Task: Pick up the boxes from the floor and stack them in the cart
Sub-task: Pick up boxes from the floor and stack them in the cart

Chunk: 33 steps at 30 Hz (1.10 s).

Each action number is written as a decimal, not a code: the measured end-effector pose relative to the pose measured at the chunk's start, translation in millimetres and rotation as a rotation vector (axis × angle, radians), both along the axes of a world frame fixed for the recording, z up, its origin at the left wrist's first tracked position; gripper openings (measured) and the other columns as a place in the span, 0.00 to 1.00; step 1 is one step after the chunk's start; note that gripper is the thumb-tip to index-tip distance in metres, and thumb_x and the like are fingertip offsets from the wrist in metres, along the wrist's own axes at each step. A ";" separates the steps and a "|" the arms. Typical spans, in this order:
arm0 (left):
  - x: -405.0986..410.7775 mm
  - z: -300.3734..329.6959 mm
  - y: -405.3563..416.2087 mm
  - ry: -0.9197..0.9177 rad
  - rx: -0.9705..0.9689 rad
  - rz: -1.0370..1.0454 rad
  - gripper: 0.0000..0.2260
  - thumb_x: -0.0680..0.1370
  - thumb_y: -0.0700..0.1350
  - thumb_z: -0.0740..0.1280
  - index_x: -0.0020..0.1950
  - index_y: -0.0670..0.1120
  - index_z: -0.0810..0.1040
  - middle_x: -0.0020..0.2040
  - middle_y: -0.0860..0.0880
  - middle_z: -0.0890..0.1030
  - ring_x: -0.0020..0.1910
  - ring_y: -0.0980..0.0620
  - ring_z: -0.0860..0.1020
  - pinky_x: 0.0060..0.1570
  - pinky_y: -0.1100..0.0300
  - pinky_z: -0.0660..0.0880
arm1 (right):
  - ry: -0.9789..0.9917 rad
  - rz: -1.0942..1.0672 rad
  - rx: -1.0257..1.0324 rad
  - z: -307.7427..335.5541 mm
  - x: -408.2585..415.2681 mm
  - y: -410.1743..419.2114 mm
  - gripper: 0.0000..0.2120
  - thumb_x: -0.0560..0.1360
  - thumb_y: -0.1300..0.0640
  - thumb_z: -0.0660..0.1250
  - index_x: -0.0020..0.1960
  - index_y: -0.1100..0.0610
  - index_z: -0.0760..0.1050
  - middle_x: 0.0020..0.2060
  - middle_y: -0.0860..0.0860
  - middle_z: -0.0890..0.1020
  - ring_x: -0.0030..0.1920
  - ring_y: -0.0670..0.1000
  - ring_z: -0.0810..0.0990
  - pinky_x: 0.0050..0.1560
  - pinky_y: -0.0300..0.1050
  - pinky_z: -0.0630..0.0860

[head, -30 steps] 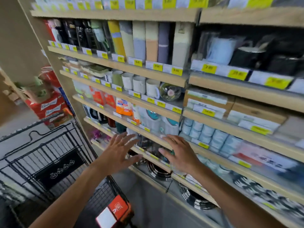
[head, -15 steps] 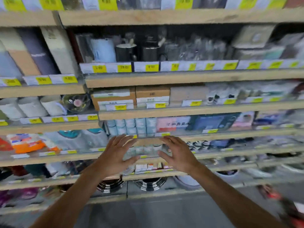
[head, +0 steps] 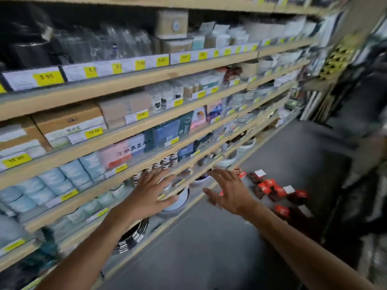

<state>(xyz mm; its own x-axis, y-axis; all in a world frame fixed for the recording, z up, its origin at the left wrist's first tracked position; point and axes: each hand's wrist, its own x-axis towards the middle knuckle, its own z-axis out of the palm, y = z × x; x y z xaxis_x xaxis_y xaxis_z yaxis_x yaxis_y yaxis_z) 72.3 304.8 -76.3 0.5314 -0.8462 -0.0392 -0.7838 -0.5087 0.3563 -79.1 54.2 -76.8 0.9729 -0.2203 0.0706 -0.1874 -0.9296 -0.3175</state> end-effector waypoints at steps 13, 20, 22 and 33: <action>-53.7 12.5 -230.0 -0.100 0.007 -0.328 0.41 0.71 0.77 0.45 0.80 0.59 0.53 0.81 0.57 0.50 0.79 0.54 0.45 0.75 0.56 0.42 | -0.028 -0.393 -0.030 3.1 -131.6 -178.1 0.36 0.76 0.26 0.51 0.76 0.45 0.65 0.74 0.47 0.69 0.74 0.54 0.65 0.75 0.54 0.61; -95.9 1.3 -355.9 -0.088 0.001 -0.453 0.40 0.71 0.75 0.50 0.79 0.57 0.57 0.80 0.55 0.55 0.80 0.51 0.49 0.77 0.52 0.48 | -0.027 -0.549 0.051 -0.7 -187.4 -271.7 0.36 0.76 0.28 0.55 0.77 0.47 0.65 0.75 0.49 0.68 0.76 0.56 0.64 0.76 0.54 0.59; -112.3 -5.7 -386.9 -0.066 0.008 -0.489 0.40 0.71 0.72 0.50 0.80 0.55 0.58 0.79 0.54 0.56 0.79 0.51 0.51 0.76 0.54 0.48 | -0.021 -0.595 0.077 -6.9 -204.3 -290.6 0.38 0.74 0.27 0.53 0.77 0.47 0.63 0.76 0.49 0.67 0.76 0.56 0.63 0.76 0.56 0.59; -140.1 -50.9 -521.8 0.029 0.060 -0.684 0.39 0.71 0.71 0.51 0.80 0.56 0.56 0.80 0.54 0.54 0.80 0.52 0.50 0.78 0.51 0.50 | 0.031 -0.832 0.096 -38.5 -268.4 -371.5 0.34 0.78 0.34 0.61 0.79 0.48 0.61 0.77 0.50 0.65 0.77 0.55 0.61 0.75 0.52 0.59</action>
<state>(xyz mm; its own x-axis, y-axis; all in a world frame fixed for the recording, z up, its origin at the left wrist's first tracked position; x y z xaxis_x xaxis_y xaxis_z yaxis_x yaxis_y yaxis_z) -67.9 -217.0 -127.3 -0.1232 -0.9870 -0.1029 -0.9265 0.0773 0.3683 -347.5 -317.4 -115.3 0.4911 -0.8711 -0.0086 -0.8103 -0.4532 -0.3715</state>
